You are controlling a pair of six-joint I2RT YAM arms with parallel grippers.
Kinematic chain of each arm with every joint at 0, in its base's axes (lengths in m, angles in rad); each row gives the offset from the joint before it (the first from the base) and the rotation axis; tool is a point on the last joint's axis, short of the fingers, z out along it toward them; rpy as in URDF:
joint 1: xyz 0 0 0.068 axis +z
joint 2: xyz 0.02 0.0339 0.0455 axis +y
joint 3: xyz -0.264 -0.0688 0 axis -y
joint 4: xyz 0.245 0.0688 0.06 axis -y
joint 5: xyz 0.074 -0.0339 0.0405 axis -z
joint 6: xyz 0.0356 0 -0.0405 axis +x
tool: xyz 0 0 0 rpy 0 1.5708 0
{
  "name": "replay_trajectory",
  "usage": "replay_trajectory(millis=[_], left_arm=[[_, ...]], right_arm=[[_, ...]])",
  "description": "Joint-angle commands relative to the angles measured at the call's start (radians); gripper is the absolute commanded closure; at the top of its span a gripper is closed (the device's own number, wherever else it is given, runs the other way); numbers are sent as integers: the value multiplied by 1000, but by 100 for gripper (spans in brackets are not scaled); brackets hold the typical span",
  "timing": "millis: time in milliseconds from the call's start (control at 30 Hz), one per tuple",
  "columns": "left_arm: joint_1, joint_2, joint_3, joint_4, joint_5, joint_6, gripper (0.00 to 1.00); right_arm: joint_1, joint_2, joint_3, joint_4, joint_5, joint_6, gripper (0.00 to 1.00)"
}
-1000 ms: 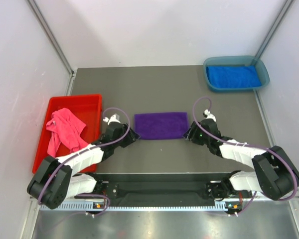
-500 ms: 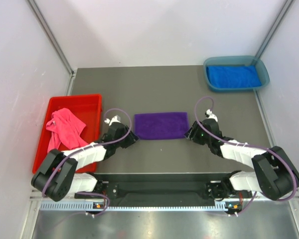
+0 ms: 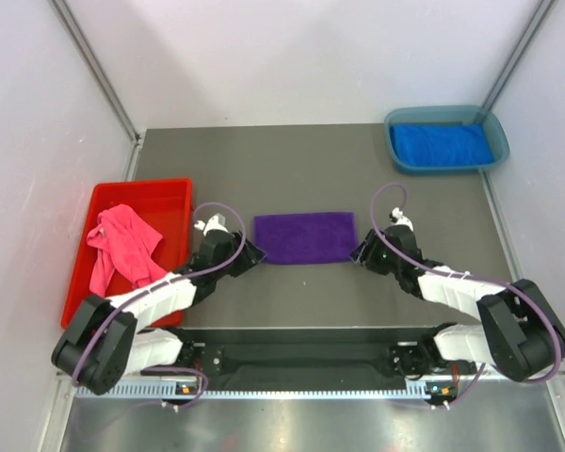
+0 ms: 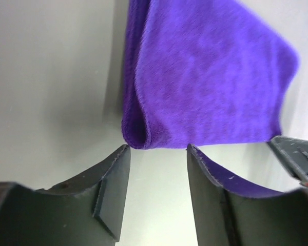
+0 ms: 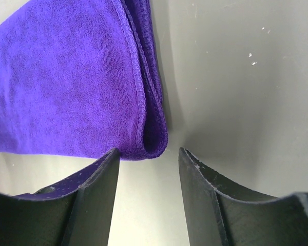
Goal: Fold and stack the towels
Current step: Fold the towel
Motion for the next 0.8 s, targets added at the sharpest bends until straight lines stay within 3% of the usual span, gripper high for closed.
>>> replay_trajectory(millis=[0, 467, 767], left_arm=[[-1, -51, -8, 3, -59, 6, 46], [1, 97, 23, 30, -76, -74, 51], [1, 104, 9, 46, -92, -102, 66]], right_arm=[[-13, -22, -7, 29, -6, 0, 50], [-22, -5, -1, 40, -20, 7, 49], [-29, -25, 2, 37, -28, 13, 49]])
